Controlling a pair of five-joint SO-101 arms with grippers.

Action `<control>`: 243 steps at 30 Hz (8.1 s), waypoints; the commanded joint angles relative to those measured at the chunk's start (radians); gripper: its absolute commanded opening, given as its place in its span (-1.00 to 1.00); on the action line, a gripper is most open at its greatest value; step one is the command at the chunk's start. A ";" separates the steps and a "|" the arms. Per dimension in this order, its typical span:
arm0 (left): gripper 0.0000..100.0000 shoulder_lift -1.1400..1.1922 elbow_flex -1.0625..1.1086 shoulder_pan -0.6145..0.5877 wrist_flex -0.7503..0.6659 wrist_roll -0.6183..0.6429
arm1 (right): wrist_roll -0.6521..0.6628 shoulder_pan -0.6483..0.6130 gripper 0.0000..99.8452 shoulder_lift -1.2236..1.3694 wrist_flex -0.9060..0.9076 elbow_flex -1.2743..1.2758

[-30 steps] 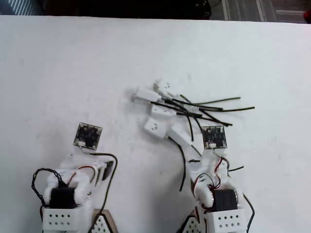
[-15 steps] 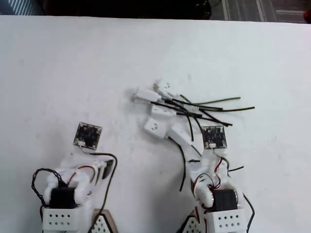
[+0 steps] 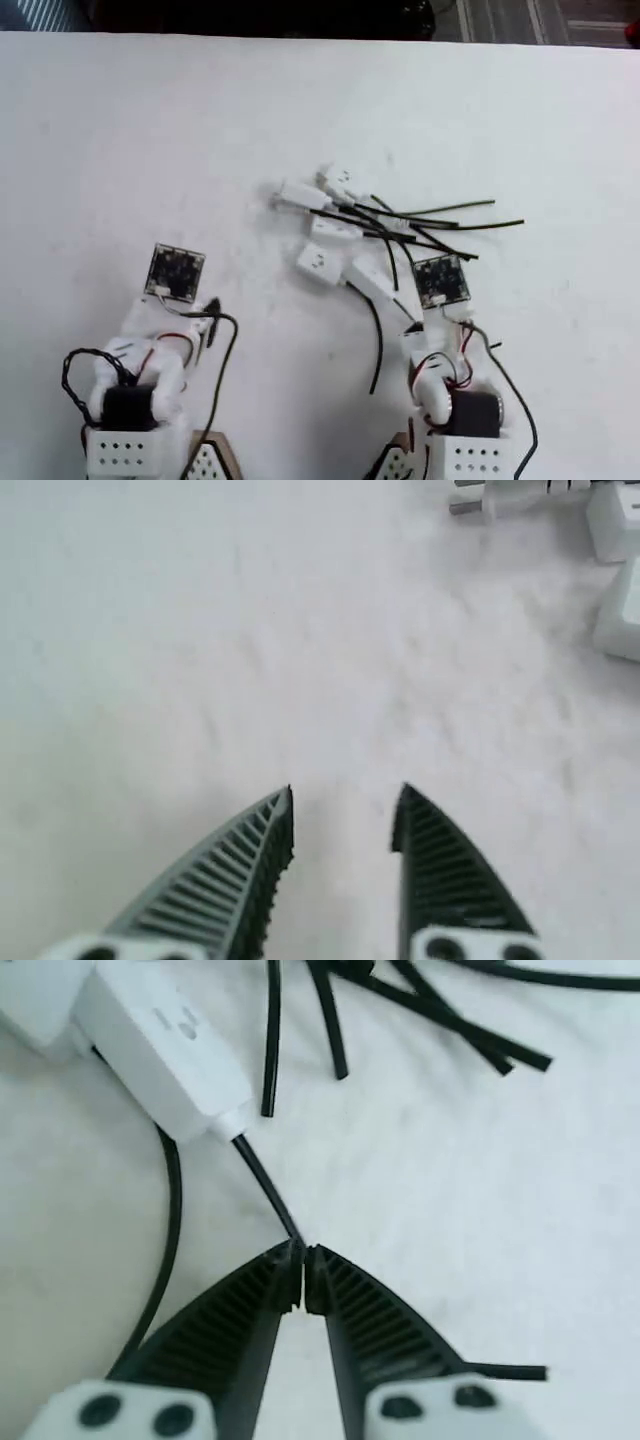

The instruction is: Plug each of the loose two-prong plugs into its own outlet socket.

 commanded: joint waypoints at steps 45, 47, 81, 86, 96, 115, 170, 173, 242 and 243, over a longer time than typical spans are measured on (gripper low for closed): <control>-0.95 -0.007 -0.009 0.008 0.020 -0.112 | 0.112 -0.286 -0.60 1.563 -0.154 -1.154; -0.95 -0.007 -0.003 0.008 0.014 -0.112 | 0.114 -0.291 -0.60 1.632 -0.206 -1.154; -0.95 -0.007 0.003 0.007 -0.006 -0.112 | 0.115 -0.159 -0.96 1.204 0.176 -1.399; -0.95 -0.007 0.003 0.007 -0.005 -0.112 | 0.170 -0.162 -0.96 1.133 0.223 -1.379; -0.95 -0.007 0.003 0.005 0.000 -0.112 | 0.181 -0.183 -0.70 1.185 0.002 -1.129; -0.95 -0.007 0.003 0.007 0.000 -0.112 | 0.529 -0.070 -0.29 2.012 0.015 -1.585; -0.95 -0.007 0.005 0.007 0.000 -0.112 | 0.852 -0.090 -0.96 1.658 0.449 -1.606; -0.95 -0.007 0.005 0.007 0.000 -0.112 | 0.884 -0.008 -0.96 1.600 0.449 -1.567; -0.95 -0.007 0.018 0.007 -0.018 -0.114 | 1.567 0.490 -0.08 2.054 0.116 -1.527; -0.95 -0.007 0.018 0.007 -0.018 -0.114 | 1.580 0.490 -0.08 2.054 0.114 -1.508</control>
